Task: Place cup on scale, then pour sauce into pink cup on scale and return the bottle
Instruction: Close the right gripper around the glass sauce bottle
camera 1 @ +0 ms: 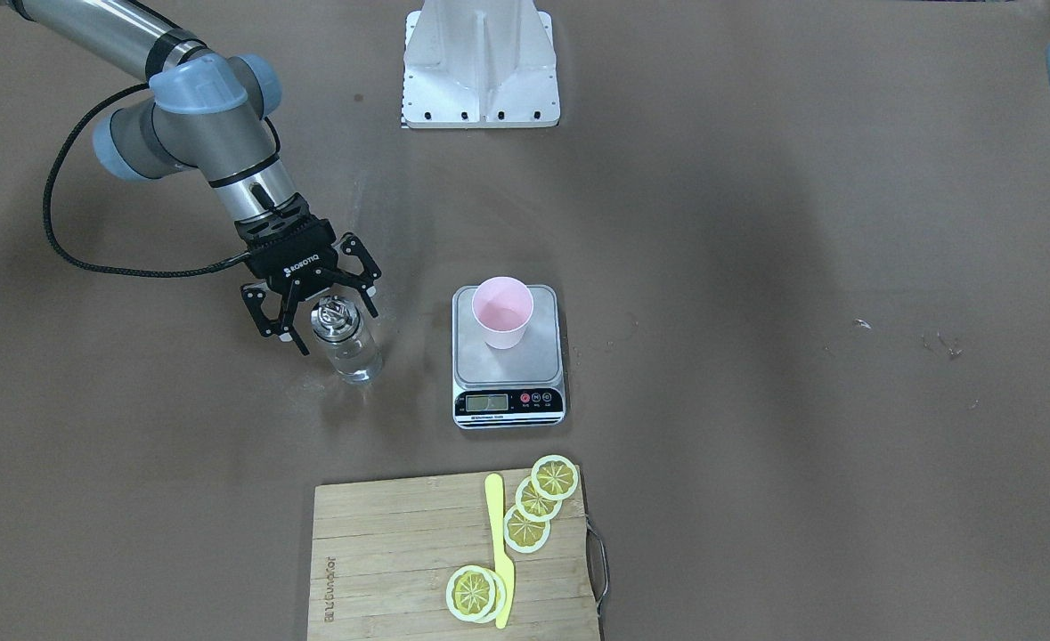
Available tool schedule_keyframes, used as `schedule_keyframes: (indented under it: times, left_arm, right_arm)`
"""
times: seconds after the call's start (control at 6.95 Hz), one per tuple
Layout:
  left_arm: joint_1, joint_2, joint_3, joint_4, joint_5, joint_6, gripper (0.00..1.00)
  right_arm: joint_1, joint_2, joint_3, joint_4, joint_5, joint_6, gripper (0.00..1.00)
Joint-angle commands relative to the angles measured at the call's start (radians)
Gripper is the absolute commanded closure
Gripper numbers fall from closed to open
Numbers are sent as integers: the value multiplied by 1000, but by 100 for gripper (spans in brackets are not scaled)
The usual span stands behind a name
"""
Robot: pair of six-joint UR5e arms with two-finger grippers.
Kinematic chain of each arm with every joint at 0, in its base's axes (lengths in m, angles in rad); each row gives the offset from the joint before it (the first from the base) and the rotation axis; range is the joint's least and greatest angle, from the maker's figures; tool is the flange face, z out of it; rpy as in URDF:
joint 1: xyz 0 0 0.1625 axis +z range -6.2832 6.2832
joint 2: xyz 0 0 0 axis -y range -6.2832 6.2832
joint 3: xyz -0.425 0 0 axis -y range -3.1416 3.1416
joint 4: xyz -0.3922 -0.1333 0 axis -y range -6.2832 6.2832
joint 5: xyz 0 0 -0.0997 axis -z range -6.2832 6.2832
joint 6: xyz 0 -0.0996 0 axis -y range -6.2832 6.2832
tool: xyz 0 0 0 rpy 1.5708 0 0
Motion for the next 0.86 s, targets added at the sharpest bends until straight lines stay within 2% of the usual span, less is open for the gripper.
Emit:
schedule_keyframes:
  times: [0.0,0.29,0.72]
  left_arm:
    - [1,0,-2,0,4,0,3]
    - [-1,2,-2,0,4,0,3]
    - [1,0,-2,0,4,-3,3]
  right_arm:
    - [3,27,-23,0,-5,0,1]
    - [3,30,-28,0,-5,0,3]
    - [6,30,-28,0,-5,0,22]
